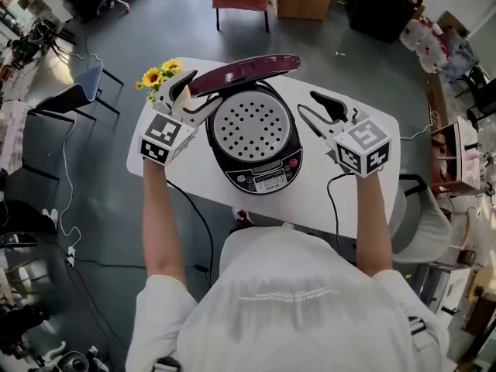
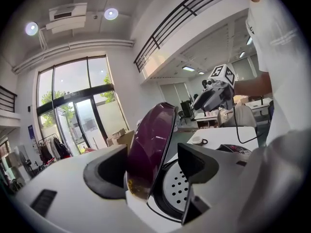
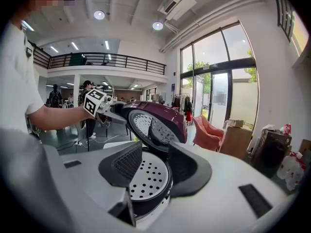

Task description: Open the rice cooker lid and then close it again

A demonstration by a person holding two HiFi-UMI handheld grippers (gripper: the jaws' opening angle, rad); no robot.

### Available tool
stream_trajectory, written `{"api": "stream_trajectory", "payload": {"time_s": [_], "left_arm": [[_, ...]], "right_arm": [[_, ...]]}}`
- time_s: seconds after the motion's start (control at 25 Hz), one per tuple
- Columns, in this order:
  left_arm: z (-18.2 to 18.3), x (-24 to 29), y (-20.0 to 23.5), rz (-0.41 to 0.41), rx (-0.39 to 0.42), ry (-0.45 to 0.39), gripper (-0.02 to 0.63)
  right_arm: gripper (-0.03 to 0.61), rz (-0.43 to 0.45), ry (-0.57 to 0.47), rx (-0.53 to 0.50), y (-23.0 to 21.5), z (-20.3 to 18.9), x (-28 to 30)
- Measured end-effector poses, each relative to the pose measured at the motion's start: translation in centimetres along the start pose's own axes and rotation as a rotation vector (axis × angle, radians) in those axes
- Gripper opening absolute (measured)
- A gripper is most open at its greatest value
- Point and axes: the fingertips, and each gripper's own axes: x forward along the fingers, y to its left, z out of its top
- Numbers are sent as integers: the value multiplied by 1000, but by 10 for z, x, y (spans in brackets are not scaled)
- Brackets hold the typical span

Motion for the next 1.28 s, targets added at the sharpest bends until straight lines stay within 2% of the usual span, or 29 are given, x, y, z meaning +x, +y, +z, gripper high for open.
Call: {"api": "stream_trajectory", "payload": {"time_s": [0.24,0.48,0.76,1.04,1.28], "left_arm": [[-8,-8,-34,-64,55,60,379],[-24,-14,-66,-107,92,127,396],[-47,-23,-101,-143,156,243,408],[-61,-28,-129,-212,106,274,426],[-72,-30,-147,-249,-4,242,426]], "right_arm": [[184,33,9,12,12,-12,-5],[184,64,17,22,23,-26,-10],[184,85,21,31,33,-34,-20],[184,102,31,25,40,-43,-26],[183,111,34,19,45,-46,-26]]}}
